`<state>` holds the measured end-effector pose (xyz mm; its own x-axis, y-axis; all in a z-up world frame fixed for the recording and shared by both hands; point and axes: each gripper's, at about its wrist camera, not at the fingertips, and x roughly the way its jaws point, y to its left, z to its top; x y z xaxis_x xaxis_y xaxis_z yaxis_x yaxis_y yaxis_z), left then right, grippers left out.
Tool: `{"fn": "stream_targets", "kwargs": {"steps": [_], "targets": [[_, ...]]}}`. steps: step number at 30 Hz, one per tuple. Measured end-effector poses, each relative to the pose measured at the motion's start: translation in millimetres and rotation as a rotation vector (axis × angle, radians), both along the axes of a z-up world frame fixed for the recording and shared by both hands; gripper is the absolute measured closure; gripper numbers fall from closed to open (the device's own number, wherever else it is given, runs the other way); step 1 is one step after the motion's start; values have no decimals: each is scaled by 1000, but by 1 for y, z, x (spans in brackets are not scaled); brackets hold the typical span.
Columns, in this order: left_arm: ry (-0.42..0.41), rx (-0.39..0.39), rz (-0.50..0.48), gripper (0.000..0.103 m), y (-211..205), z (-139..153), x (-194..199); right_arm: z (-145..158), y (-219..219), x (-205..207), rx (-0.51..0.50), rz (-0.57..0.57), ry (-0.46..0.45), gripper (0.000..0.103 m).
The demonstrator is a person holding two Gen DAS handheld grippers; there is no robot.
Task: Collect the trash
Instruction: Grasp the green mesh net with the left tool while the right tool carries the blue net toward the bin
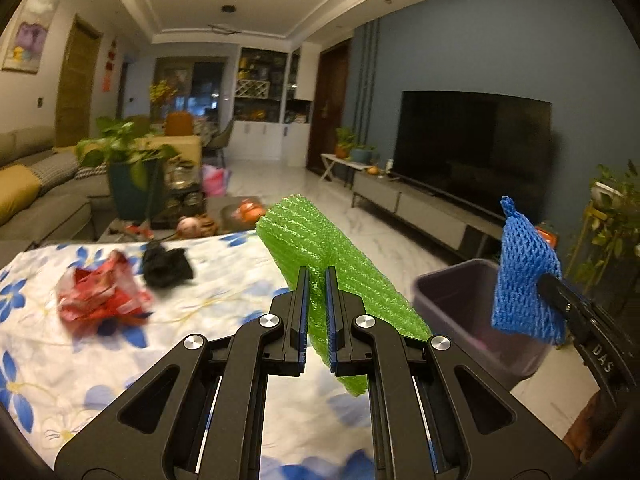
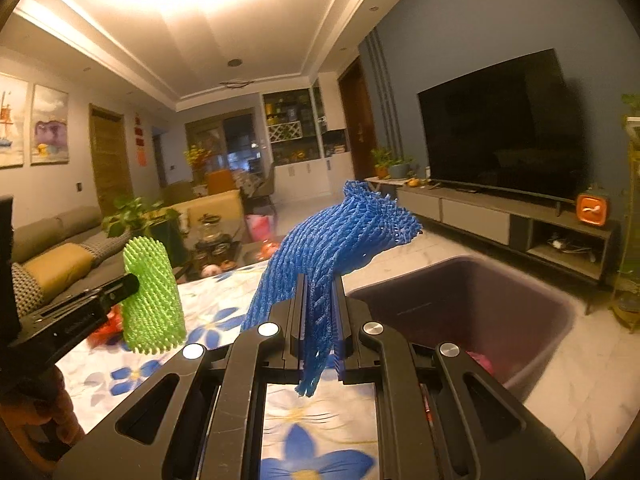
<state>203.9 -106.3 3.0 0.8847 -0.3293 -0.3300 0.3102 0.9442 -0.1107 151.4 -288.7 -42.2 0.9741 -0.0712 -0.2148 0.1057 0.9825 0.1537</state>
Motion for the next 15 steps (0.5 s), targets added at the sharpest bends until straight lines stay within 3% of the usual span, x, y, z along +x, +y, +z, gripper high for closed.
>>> {"fn": "stream_targets", "kwargs": {"steps": [15], "targets": [[-25, -12, -243, 96, -92, 5, 4, -2, -65, -12, 0, -165, -17, 91]]}}
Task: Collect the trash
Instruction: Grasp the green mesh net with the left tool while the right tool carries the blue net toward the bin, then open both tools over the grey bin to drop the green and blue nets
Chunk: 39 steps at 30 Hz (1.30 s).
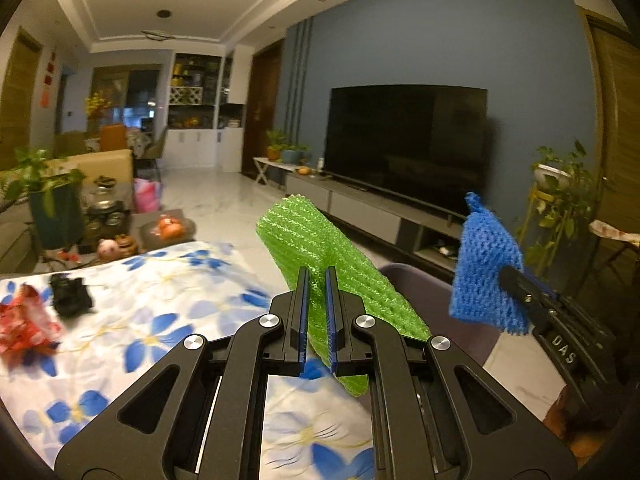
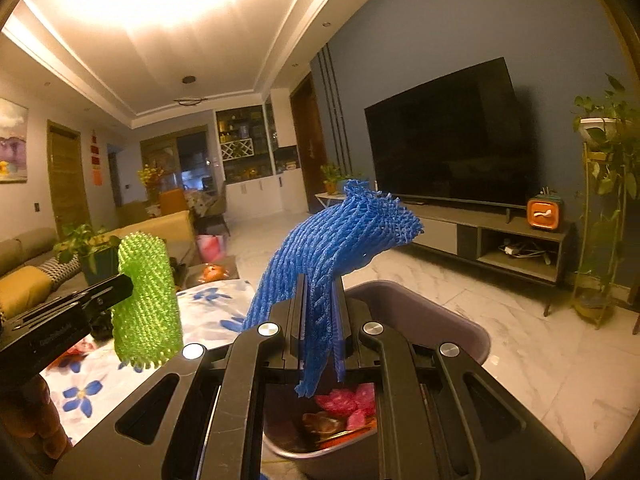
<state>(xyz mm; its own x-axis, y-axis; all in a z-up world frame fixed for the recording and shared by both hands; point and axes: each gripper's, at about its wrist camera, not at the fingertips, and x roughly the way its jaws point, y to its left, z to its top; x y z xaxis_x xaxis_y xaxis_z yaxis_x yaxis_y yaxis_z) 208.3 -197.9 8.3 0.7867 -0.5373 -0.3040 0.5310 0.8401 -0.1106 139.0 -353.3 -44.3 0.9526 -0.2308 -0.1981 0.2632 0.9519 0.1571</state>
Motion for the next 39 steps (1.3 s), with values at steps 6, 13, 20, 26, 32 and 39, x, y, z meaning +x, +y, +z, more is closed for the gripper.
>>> {"fn": "stream_targets", "kwargs": {"steps": [6, 13, 20, 26, 32, 39], "targets": [[10, 12, -46, 96, -30, -7, 9, -5, -4, 3, -7, -13, 9, 92], [30, 17, -80, 95, -49, -20, 24, -3, -4, 11, -10, -23, 20, 91], [57, 15, -106, 95, -67, -31, 35, -2, -2, 17, -13, -36, 30, 91], [85, 10, -132, 94, -73, -39, 44, -4, -2, 25, 0, -33, 44, 91], [122, 4, -149, 89, -77, -49, 51, -7, -3, 31, 12, -31, 61, 90], [139, 0, -138, 52, -74, -56, 54, -8, -6, 34, 19, -36, 76, 81]]}}
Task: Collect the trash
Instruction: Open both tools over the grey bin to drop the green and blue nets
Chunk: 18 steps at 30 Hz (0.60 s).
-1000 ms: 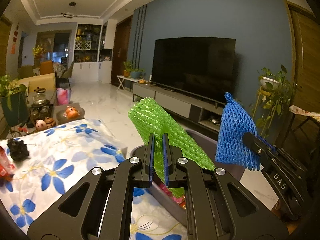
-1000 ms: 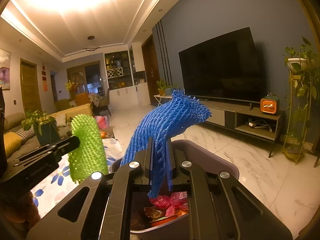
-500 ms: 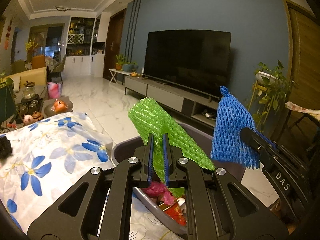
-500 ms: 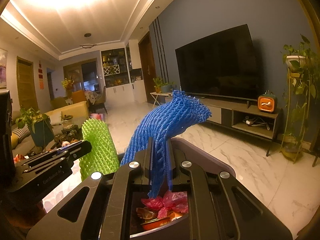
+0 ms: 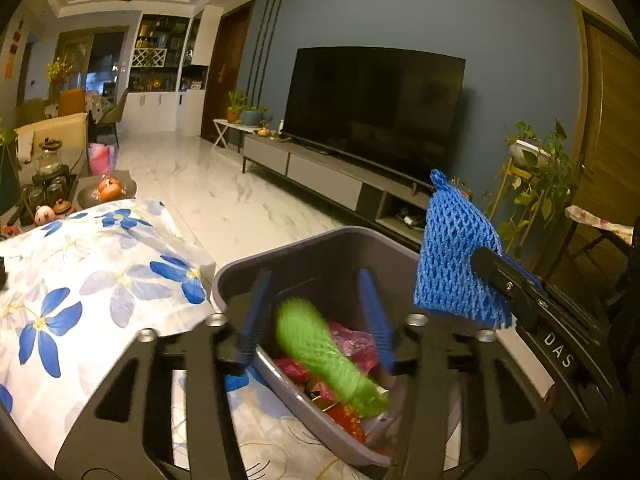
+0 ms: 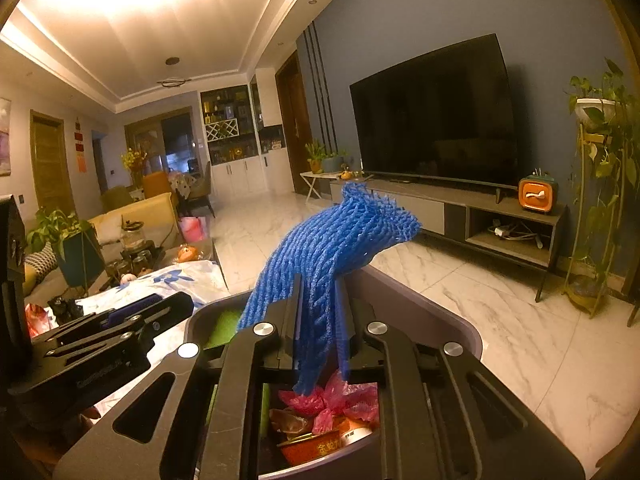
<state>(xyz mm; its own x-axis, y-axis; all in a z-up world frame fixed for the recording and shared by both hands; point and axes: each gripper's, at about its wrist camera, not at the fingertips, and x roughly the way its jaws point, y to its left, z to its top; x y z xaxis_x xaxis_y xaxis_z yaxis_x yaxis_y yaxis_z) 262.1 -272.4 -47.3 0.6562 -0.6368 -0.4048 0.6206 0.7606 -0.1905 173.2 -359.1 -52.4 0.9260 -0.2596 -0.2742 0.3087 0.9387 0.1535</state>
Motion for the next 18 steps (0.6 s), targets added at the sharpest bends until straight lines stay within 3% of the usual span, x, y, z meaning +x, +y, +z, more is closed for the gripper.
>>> {"fn": "stream_targets", "kwargs": {"steps": [4, 10, 18], "targets": [[1, -12, 38, 37, 10, 0, -2, 1, 2, -1, -4, -1, -4, 71], [-23, -12, 117, 26, 31, 4, -9, 2, 4, -7, -2, -3, -21, 61], [-73, -3, 241, 19, 68, 9, -28, 11, 23, -26, -32, -13, -82, 37]]}}
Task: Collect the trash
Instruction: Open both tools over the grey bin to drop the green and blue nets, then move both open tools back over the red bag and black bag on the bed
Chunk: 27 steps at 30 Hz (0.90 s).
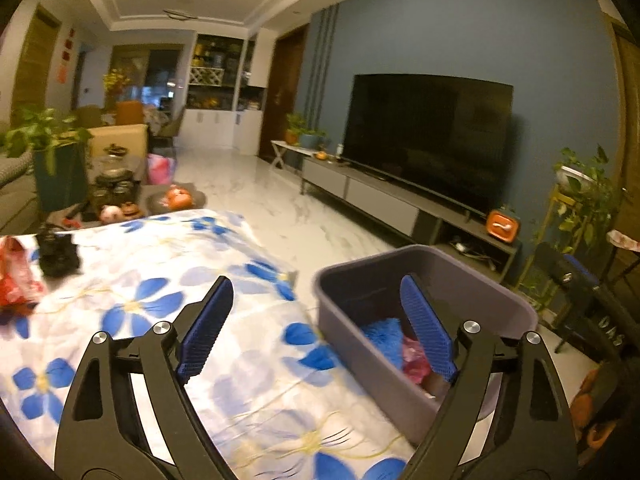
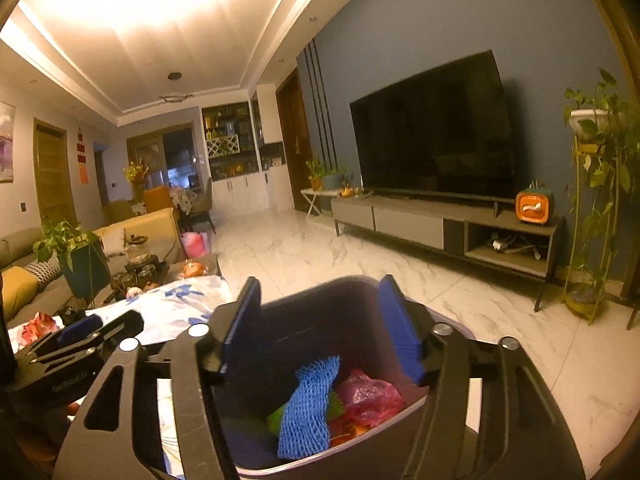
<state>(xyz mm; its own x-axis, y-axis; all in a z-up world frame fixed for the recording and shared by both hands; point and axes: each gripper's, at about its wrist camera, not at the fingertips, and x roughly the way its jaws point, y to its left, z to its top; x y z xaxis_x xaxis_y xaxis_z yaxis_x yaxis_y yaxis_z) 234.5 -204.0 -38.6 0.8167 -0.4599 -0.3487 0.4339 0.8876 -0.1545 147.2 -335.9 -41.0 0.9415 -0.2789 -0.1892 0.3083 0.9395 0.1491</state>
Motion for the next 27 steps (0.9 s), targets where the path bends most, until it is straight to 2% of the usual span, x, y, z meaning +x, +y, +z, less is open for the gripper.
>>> {"fn": "stream_targets", "kwargs": {"steps": [5, 10, 22, 27], "targets": [[-31, 28, 115, 18, 39, 2, -11, 4, 20, -3, -5, 46, -23, 30], [-46, 56, 231, 18, 85, 1, -18, 5, 46, 3, 0, 112, -18, 29], [0, 74, 538, 18, 221, -11, -24, 10, 124, 25, -5, 315, 0, 29], [10, 73, 632, 18, 268, -12, -24, 11, 158, 38, -6, 380, 8, 29]]}}
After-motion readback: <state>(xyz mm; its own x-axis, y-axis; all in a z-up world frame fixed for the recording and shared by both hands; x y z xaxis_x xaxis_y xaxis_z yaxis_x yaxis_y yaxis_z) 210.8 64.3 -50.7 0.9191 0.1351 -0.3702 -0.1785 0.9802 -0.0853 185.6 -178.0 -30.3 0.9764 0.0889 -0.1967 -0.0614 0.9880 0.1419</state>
